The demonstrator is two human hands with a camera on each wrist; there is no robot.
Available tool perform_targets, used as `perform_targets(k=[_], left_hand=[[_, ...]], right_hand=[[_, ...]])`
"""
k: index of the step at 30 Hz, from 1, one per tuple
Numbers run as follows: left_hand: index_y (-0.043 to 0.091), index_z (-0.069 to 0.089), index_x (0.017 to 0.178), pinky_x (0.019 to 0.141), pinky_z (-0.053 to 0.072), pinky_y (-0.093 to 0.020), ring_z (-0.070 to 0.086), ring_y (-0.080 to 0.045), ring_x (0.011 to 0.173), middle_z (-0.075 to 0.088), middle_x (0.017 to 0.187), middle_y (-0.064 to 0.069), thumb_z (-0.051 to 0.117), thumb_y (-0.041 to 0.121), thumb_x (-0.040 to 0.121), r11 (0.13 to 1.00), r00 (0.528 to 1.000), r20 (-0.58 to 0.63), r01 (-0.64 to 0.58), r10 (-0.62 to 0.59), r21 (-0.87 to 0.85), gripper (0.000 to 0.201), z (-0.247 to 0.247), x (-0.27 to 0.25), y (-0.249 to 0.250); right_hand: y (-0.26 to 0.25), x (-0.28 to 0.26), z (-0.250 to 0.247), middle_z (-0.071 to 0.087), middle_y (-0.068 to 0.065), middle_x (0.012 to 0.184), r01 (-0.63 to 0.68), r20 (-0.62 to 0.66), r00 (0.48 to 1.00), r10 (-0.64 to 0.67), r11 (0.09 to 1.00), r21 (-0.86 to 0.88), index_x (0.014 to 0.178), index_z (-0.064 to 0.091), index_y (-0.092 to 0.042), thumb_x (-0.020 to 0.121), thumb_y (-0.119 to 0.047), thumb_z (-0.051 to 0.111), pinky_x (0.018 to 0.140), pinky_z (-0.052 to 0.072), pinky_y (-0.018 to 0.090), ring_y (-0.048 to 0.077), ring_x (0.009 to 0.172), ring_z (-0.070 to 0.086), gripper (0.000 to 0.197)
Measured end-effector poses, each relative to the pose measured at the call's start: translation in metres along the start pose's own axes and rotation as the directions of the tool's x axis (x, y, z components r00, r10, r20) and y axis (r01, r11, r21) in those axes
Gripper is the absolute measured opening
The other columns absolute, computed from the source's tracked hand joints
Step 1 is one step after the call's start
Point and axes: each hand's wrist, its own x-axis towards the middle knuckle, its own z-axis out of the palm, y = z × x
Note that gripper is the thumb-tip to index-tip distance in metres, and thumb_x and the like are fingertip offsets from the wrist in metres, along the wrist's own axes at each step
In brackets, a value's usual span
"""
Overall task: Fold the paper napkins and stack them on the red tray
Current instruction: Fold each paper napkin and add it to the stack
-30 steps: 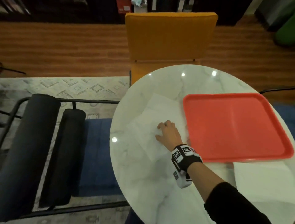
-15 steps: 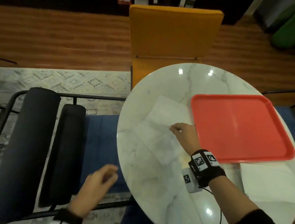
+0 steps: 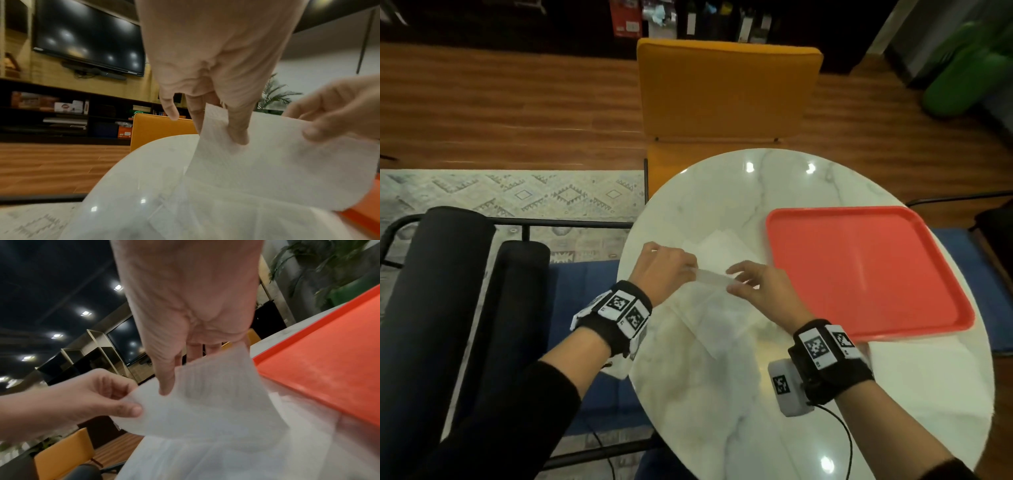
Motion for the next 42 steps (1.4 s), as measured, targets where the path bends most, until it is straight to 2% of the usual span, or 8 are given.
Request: perform_targets(k=[5, 10, 15, 21, 27, 33, 38, 42], left_hand=[[0.017, 0.073, 0.093, 0.084, 0.047, -0.038, 0.064, -0.021, 0.086, 0.071, 0.091, -0.003, 0.061, 0.032, 0.087, 0.907, 0.973, -0.216, -0.021, -0.078, -0.421, 0.02, -0.013, -0.009, -0.01], [0.019, 0.072, 0.091, 0.083, 0.042, -0.01, 0.06, 0.002, 0.089, 0.068, 0.088, 0.015, 0.069, 0.022, 0.085, 0.797, 0.958, -0.26, -0.062, -0.121, -0.6, 0.008, -0.001, -0.048, -0.003], [0.028, 0.073, 0.091, 0.081, 0.041, -0.004, 0.06, 0.011, 0.091, 0.06, 0.091, 0.043, 0.066, 0.02, 0.087, 0.793, 0.987, -0.123, 0.006, -0.102, -0.609, 0.011, 0.054, -0.102, 0.005], [0.045, 0.064, 0.085, 0.079, 0.047, -0.013, 0.062, 0.008, 0.09, 0.07, 0.09, 0.022, 0.056, 0.015, 0.093, 0.711, 0.974, 0.081, 0.21, -0.211, -0.671, 0.033, 0.099, -0.137, 0.01], [0.035, 0.064, 0.091, 0.076, 0.04, 0.001, 0.058, 0.017, 0.09, 0.066, 0.097, 0.018, 0.061, 0.007, 0.09, 0.636, 0.951, 0.048, 0.242, -0.307, -0.733, 0.029, 0.091, -0.126, 0.014], [0.025, 0.066, 0.1, 0.079, 0.054, -0.024, 0.066, -0.017, 0.086, 0.069, 0.093, -0.003, 0.067, 0.01, 0.085, 0.622, 0.926, 0.024, 0.272, -0.377, -0.734, 0.021, 0.073, -0.076, 0.006], [0.016, 0.063, 0.112, 0.091, 0.051, -0.031, 0.063, -0.021, 0.096, 0.067, 0.105, -0.008, 0.065, 0.01, 0.086, 0.63, 0.923, 0.07, 0.312, -0.378, -0.712, 0.027, 0.073, -0.052, 0.008], [0.018, 0.038, 0.141, 0.105, 0.031, -0.027, 0.042, -0.017, 0.126, 0.042, 0.141, -0.007, 0.06, 0.021, 0.091, 0.759, 0.948, 0.016, 0.264, -0.318, -0.594, 0.055, 0.08, -0.057, 0.012]], right_hand=[[0.012, 0.001, -0.028, 0.07, -0.002, 0.073, -0.019, -0.164, 0.986, -0.015, 0.978, -0.207, 0.078, 0.071, -0.023, 0.085, -0.025, 0.064, 0.071, 0.048, 0.037, 0.022, 0.074, 0.063, 0.01], [0.016, -0.029, -0.039, 0.068, -0.014, 0.089, 0.108, -0.291, 0.951, -0.102, 0.994, 0.008, 0.093, 0.076, -0.018, 0.083, -0.007, 0.069, 0.076, 0.043, 0.004, -0.004, 0.083, 0.061, 0.017], [0.063, -0.074, -0.001, 0.07, -0.012, 0.089, 0.034, -0.162, 0.986, -0.032, 0.999, 0.011, 0.088, 0.076, -0.021, 0.082, -0.004, 0.07, 0.076, 0.037, -0.001, -0.022, 0.084, 0.056, 0.019], [0.099, -0.106, 0.031, 0.067, -0.005, 0.08, -0.102, -0.058, 0.994, 0.098, 0.991, -0.089, 0.093, 0.075, -0.016, 0.082, -0.011, 0.07, 0.068, 0.039, 0.011, 0.012, 0.077, 0.06, 0.012], [0.091, -0.101, 0.018, 0.057, -0.007, 0.059, -0.096, -0.052, 0.994, 0.096, 0.995, -0.008, 0.062, 0.055, -0.028, 0.085, -0.013, 0.067, 0.06, 0.037, 0.017, 0.005, 0.058, 0.049, 0.03], [0.082, -0.064, 0.01, 0.052, -0.004, 0.056, -0.167, -0.127, 0.98, 0.155, 0.982, -0.089, 0.058, 0.046, -0.025, 0.086, -0.013, 0.063, 0.059, 0.041, 0.022, 0.024, 0.065, 0.061, 0.035], [0.079, -0.048, 0.016, 0.069, 0.015, 0.074, -0.231, -0.157, 0.965, 0.212, 0.966, -0.115, 0.088, 0.066, 0.001, 0.088, -0.01, 0.058, 0.073, 0.054, 0.038, 0.033, 0.072, 0.067, 0.013], [0.076, -0.05, 0.015, 0.067, 0.013, 0.081, -0.317, -0.171, 0.939, 0.298, 0.944, -0.095, 0.114, 0.059, 0.0, 0.091, -0.01, 0.055, 0.063, 0.049, 0.026, 0.028, 0.07, 0.066, 0.025]])
